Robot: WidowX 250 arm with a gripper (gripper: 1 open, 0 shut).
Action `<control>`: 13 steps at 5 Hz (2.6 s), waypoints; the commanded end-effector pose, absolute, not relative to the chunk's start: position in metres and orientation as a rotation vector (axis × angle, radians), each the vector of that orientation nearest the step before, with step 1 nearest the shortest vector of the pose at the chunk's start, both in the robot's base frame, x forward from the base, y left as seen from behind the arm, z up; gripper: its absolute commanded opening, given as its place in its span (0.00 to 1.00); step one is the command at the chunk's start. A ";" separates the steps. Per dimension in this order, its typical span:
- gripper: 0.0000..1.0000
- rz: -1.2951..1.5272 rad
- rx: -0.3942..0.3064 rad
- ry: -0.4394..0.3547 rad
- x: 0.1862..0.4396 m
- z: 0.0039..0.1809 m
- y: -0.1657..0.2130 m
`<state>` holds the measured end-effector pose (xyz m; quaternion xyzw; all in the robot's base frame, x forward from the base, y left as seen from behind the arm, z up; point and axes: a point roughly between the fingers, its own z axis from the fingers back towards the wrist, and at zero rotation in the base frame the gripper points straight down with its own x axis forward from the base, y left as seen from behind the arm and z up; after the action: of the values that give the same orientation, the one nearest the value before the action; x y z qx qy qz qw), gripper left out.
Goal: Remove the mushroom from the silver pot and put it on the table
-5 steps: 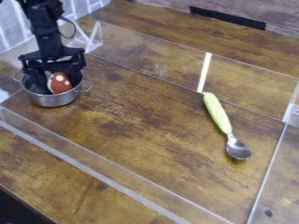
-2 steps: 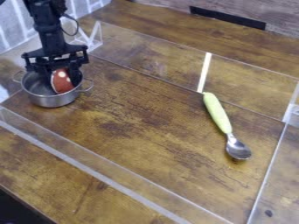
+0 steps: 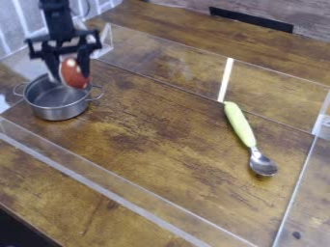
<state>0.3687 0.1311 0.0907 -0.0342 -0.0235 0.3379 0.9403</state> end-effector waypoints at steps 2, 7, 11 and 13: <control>0.00 0.624 -0.114 -0.175 0.384 0.172 0.086; 0.00 0.577 -0.156 -0.154 0.374 0.170 0.015; 0.00 0.517 -0.172 -0.105 0.346 0.122 -0.053; 0.00 0.439 -0.168 -0.103 0.346 0.085 -0.063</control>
<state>0.3445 -0.0574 0.0729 -0.0759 -0.0331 0.2272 0.9703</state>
